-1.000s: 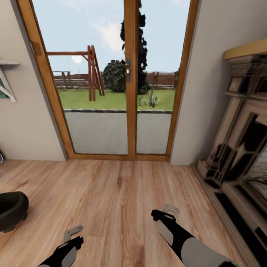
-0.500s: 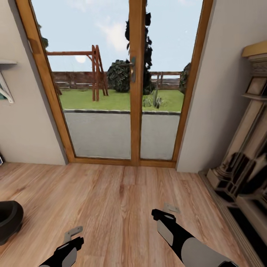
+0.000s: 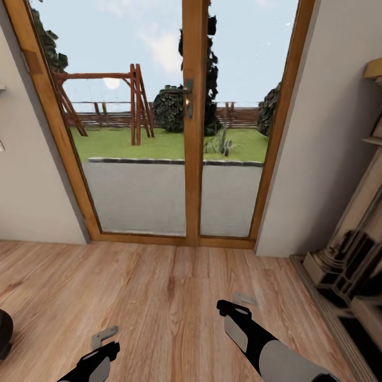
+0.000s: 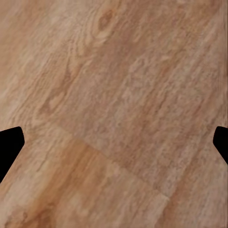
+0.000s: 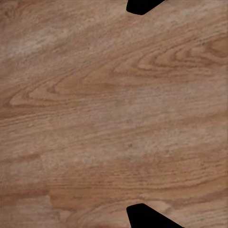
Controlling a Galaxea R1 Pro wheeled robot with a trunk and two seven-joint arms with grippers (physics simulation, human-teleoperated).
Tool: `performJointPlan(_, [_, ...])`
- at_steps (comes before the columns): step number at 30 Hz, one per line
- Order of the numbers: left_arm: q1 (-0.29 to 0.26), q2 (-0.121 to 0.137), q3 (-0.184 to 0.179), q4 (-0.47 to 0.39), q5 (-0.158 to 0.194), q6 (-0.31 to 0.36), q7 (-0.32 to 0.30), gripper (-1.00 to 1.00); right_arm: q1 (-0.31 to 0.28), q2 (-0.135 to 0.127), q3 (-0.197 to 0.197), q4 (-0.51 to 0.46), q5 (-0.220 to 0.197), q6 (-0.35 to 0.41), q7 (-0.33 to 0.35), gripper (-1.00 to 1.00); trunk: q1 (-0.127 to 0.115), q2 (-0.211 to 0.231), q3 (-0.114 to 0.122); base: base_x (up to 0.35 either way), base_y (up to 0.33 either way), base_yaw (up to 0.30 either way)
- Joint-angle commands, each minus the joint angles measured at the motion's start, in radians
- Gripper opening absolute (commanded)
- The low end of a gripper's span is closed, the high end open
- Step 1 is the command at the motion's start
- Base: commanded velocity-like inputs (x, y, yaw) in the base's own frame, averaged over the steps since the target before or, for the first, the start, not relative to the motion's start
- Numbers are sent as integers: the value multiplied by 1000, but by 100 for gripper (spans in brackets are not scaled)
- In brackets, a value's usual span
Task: Place each of the two pumpkins and all three candles from the living room inside a cabinet in the living room (use any cabinet), then make sure every cabinet is closed, and position the cauldron so it is next to a table in the living room.
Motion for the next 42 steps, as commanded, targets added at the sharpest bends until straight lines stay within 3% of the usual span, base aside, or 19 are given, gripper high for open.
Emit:
performJointPlan(1, [0,-1,-4,0,7,-5,3,100,-1,-1,8,-2,-5,4,-7,100,0,0,-1,220,-152,0])
performJointPlan(15, [0,-3,-4,3,7,-10,4,100,-1,0,14,1,-5,4,-7,100,0,0,-1,34,-22,20])
performJointPlan(25, [0,-5,-4,5,7,-10,3,100,-1,1,15,9,-5,0,-7,100,0,0,-1,195,-50,260])
performJointPlan(42, [0,-11,-4,6,9,-10,4,100,-1,1,15,9,-5,-1,-7,100,0,0,-1,13,-31,282])
